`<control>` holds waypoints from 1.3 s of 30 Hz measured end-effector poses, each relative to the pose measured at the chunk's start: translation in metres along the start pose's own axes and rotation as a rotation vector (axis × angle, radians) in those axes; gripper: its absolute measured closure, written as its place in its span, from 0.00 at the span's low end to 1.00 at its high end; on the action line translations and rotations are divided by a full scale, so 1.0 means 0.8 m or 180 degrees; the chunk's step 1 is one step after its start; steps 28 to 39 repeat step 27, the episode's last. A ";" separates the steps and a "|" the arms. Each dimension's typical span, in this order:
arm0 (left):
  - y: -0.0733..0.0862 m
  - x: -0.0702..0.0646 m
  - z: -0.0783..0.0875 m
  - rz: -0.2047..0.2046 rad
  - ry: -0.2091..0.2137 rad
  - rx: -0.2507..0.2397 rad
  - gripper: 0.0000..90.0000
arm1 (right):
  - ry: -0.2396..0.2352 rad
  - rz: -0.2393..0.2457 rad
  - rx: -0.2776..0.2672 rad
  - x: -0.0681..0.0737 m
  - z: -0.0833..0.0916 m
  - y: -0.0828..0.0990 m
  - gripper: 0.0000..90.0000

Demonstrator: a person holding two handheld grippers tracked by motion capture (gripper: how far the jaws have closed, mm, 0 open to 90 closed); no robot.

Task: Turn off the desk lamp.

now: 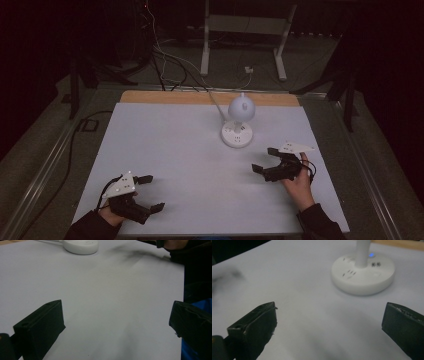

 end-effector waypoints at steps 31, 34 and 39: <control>0.000 0.000 0.000 0.0002 0.0002 -0.0012 0.00 | -0.0095 0.0219 0.0346 0.035 0.029 0.071 0.00; 0.000 0.000 0.000 0.0002 0.0002 -0.0012 0.00 | -0.0095 0.0219 0.0346 0.035 0.029 0.071 0.00; 0.000 0.000 0.000 0.0002 0.0002 -0.0012 0.00 | -0.0095 0.0219 0.0346 0.035 0.029 0.071 0.00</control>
Point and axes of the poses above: each handheld gripper's, and its own axes: z roughly backward along the jaws, y roughly out of its underside, x roughly to its left, the point moved 2 cm from there along -z, roughly forward along the jaws, and after that the axes turned 4 degrees about x, right-handed, at the moved point
